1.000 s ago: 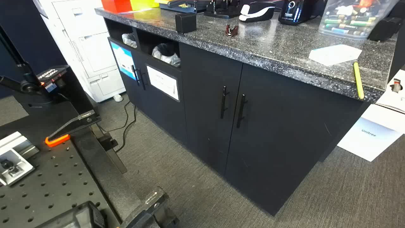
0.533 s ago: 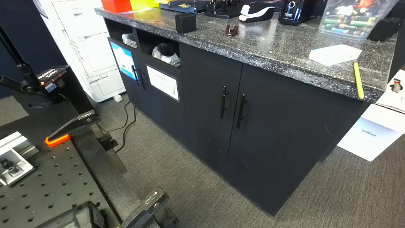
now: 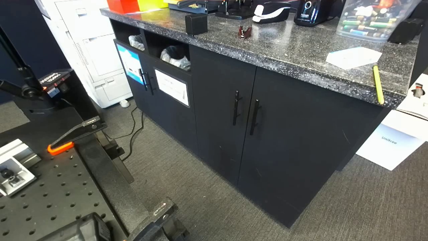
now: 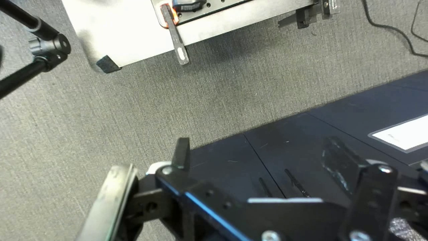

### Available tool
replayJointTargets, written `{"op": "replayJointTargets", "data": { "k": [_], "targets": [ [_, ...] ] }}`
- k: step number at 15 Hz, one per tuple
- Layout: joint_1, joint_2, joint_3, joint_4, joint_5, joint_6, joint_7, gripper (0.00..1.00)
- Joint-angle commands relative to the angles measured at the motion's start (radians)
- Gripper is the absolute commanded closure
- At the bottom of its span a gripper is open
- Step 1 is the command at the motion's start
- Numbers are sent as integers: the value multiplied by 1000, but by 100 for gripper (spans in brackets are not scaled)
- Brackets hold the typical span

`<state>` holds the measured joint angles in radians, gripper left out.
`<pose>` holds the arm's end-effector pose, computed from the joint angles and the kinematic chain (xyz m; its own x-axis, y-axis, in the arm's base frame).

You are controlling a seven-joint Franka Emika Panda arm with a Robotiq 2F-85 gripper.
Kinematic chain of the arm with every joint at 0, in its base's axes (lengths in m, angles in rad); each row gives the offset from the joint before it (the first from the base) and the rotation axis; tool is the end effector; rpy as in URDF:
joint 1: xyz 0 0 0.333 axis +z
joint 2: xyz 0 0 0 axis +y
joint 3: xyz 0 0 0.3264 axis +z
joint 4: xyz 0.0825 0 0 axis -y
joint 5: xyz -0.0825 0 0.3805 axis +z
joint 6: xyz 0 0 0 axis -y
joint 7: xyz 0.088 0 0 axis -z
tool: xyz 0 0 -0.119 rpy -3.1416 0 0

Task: Open the left cabinet door

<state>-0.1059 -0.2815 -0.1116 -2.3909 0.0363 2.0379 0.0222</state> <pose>0.4270 -0.0927 0.4195 0.9663 -0.2462 -0.0752 -0.2508 -0.9661 -0.0604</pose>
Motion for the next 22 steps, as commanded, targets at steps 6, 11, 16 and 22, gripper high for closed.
{"op": "replayJointTargets", "data": {
  "k": [6, 11, 16, 22],
  "targets": [
    [124, 502, 131, 172, -6, 314, 171, 0],
    [203, 773, 84, 271, -111, 481, 294, 0],
    [344, 935, -26, 387, -208, 606, 446, 0],
    [387, 1101, -88, 570, -173, 741, 482, 0]
  ]
}}
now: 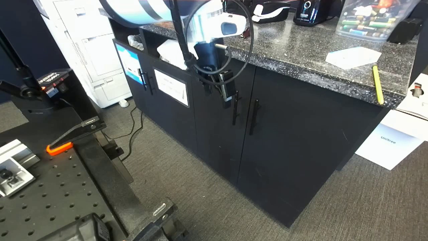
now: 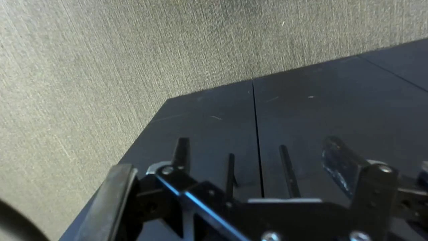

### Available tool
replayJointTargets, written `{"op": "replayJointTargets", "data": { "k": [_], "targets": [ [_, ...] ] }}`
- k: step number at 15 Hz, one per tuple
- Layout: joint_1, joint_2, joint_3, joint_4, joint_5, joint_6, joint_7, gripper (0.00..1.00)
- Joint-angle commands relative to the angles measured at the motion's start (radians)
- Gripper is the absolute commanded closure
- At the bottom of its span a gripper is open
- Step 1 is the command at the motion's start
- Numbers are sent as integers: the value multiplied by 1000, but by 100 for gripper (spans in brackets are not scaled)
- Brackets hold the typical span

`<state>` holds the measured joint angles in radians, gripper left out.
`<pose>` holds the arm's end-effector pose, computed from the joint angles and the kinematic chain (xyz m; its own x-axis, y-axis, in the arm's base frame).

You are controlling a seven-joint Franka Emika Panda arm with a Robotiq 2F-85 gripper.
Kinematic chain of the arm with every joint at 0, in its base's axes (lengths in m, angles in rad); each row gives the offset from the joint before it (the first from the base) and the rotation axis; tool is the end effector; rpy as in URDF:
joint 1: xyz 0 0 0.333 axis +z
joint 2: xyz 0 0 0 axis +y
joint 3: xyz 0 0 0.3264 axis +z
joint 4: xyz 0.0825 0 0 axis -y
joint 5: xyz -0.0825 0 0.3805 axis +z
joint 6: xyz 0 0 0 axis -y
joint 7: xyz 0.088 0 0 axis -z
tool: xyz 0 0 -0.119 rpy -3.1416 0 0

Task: Open the left cabinet door

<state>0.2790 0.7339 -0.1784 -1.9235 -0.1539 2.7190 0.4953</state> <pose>0.6231 0.0700 0.1142 0.9721 -0.1941 0.1316 -0.2125 -0.9665 0.1441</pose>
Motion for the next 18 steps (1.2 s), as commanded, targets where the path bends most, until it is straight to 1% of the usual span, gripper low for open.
{"op": "replayJointTargets", "data": {
  "k": [1, 3, 5, 9, 12, 13, 14, 15, 16, 17, 18],
  "targets": [
    [-7, 109, -19, 131, 30, 86, 0, 0],
    [-7, 158, -30, 185, 42, 129, -5, 0],
    [-18, 206, -18, 238, 67, 169, -21, 0],
    [12, 295, -23, 330, 93, 212, -34, 0],
    [31, 346, -27, 384, 110, 218, -37, 1],
    [38, 360, -30, 397, 115, 220, -37, 26],
    [50, 373, -40, 406, 116, 230, -32, 26],
    [69, 386, -64, 411, 115, 254, -17, 29],
    [93, 399, -94, 415, 116, 282, -3, 35],
    [117, 414, -127, 420, 119, 307, 7, 45],
    [138, 428, -157, 426, 128, 327, 11, 52]
  ]
}}
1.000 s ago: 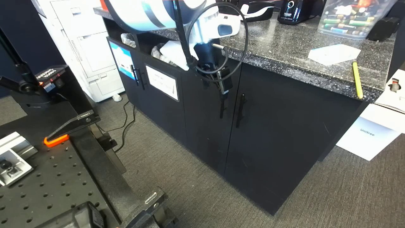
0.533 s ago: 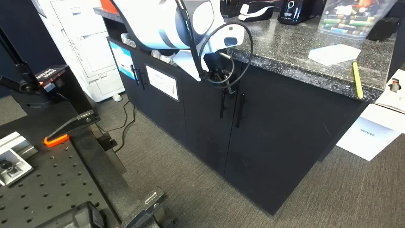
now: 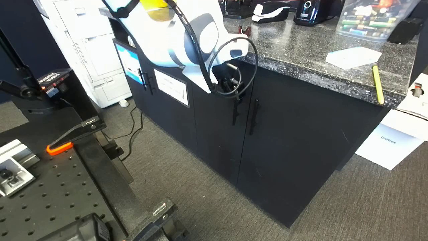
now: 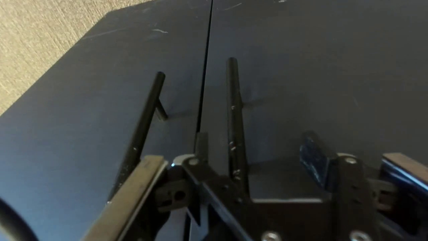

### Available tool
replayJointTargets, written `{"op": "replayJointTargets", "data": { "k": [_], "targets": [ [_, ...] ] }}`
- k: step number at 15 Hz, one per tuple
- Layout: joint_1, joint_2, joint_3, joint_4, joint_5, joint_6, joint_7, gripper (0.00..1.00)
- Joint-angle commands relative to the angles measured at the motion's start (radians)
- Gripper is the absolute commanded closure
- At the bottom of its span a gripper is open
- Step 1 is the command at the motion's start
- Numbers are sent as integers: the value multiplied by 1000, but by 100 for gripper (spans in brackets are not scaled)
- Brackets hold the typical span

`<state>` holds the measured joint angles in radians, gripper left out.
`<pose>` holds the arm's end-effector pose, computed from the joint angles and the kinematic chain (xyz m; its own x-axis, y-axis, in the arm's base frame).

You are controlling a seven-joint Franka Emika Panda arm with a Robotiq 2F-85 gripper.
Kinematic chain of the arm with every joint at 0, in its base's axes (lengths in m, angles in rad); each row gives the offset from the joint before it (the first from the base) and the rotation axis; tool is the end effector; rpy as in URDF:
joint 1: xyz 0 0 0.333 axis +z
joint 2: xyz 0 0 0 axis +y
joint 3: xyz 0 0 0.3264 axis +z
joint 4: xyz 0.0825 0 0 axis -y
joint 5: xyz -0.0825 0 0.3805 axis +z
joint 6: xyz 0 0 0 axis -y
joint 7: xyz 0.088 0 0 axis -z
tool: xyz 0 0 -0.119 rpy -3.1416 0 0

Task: Open the left cabinet door

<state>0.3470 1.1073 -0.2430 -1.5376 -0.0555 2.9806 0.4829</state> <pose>0.7030 0.1073 0.0412 0.9094 -0.1283 0.3957 -0.1671 -0.9838 0.0650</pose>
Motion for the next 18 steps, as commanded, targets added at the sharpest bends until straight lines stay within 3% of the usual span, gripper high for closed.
{"op": "replayJointTargets", "data": {
  "k": [1, 4, 6, 7, 11, 13, 18],
  "targets": [
    [94, 72, -126, 45, 40, 85, 30, 61],
    [142, 95, -169, 35, 81, 113, 35, 82],
    [152, 85, -159, 6, 110, 121, 21, 97],
    [154, 72, -149, -21, 120, 128, 16, 99],
    [178, 7, -118, -136, 152, 125, -12, 96],
    [135, -71, -17, -212, 144, 103, -74, 96],
    [48, -225, 109, -355, 144, 68, -137, 96]
  ]
}}
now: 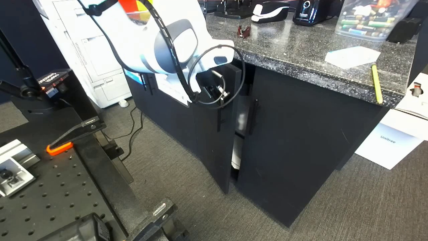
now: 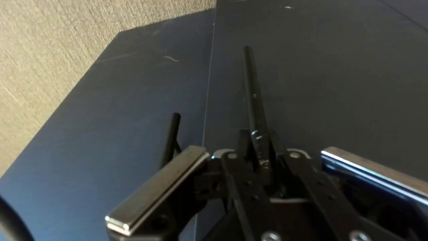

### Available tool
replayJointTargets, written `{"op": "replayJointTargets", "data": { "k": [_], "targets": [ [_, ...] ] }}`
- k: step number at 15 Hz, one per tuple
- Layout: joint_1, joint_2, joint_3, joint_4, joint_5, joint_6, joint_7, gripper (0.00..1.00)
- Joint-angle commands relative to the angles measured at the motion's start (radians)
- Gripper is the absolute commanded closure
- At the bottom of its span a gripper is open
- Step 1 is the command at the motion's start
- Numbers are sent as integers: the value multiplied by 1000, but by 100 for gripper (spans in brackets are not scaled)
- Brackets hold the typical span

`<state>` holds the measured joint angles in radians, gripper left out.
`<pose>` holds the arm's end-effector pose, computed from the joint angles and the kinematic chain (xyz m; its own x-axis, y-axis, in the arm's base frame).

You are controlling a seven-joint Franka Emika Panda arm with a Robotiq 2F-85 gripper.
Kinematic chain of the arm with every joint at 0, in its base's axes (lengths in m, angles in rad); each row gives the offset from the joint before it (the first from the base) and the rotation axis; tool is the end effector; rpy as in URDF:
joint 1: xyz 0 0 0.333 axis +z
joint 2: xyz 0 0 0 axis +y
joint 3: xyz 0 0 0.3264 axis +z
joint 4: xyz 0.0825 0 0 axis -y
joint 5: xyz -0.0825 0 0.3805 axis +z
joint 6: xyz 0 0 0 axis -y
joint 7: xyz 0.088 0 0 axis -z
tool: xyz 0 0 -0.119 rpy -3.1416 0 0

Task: Open the left cabinet door

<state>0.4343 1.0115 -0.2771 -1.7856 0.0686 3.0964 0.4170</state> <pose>0.6462 0.1099 0.0392 0.9166 -0.1386 0.3751 -0.1736 -0.9829 0.0610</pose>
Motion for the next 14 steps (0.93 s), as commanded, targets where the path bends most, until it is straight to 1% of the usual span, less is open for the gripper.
{"op": "replayJointTargets", "data": {
  "k": [1, 4, 6, 10, 14],
  "targets": [
    [-64, -143, 171, -117, 26, -60, -68, 96],
    [-131, -137, 241, -78, 41, -121, -59, 96],
    [-155, -124, 271, -47, 47, -162, -52, 96],
    [-188, -116, 304, -14, 53, -225, -51, 96],
    [-199, -124, 320, -13, 55, -268, -51, 96]
  ]
}}
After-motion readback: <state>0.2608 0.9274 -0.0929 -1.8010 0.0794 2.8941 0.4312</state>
